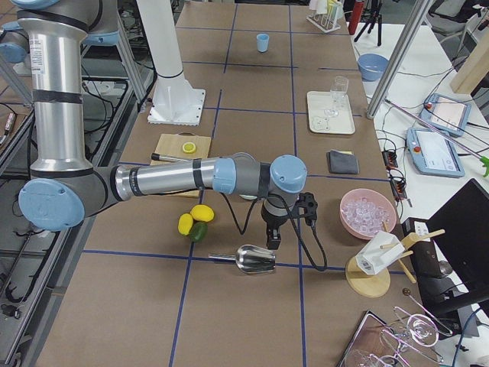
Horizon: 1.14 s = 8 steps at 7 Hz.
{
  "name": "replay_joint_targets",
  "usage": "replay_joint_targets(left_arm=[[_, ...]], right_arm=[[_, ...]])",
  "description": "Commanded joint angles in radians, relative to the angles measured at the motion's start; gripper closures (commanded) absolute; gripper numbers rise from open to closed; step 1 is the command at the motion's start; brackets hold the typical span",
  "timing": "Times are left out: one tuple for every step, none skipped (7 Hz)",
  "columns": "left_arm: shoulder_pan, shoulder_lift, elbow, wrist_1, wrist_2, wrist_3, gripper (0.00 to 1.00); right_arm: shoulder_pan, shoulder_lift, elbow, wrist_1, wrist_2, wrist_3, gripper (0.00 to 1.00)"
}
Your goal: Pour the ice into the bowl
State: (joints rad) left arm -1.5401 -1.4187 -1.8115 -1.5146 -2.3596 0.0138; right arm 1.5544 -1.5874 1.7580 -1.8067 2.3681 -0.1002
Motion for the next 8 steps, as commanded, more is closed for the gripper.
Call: replay_joint_targets(left_arm=[[0.000, 0.004, -0.002, 0.023, 0.000, -0.003, 0.00], [-0.002, 0.004, -0.003, 0.031, 0.000, -0.002, 0.00], [0.000, 0.004, -0.003, 0.030, -0.001, -0.003, 0.00], [0.000, 0.004, -0.003, 0.028, 0.000, -0.003, 0.00], [0.000, 0.003, -0.003, 0.028, 0.000, -0.003, 0.00], [0.000, 0.003, -0.003, 0.027, 0.000, -0.003, 0.00], [0.000, 0.003, -0.002, 0.027, 0.000, -0.003, 0.00], [0.002, 0.001, -0.002, 0.025, 0.000, -0.005, 0.00]], right_arm=[[-0.007, -0.003, 0.000, -0.002, -0.001, -0.001, 0.00], [-0.007, -0.003, 0.000, 0.000, -0.003, 0.001, 0.00], [-0.010, -0.003, 0.000, 0.000, -0.004, 0.001, 0.00], [-0.010, -0.003, 0.000, 0.001, -0.004, 0.007, 0.00], [-0.010, -0.003, 0.000, 0.003, -0.006, 0.008, 0.00], [-0.010, -0.002, 0.000, 0.003, -0.007, 0.007, 0.00], [-0.010, -0.002, 0.000, 0.004, -0.010, 0.007, 0.00], [-0.010, -0.003, 0.002, 0.006, -0.022, 0.005, 0.00]])
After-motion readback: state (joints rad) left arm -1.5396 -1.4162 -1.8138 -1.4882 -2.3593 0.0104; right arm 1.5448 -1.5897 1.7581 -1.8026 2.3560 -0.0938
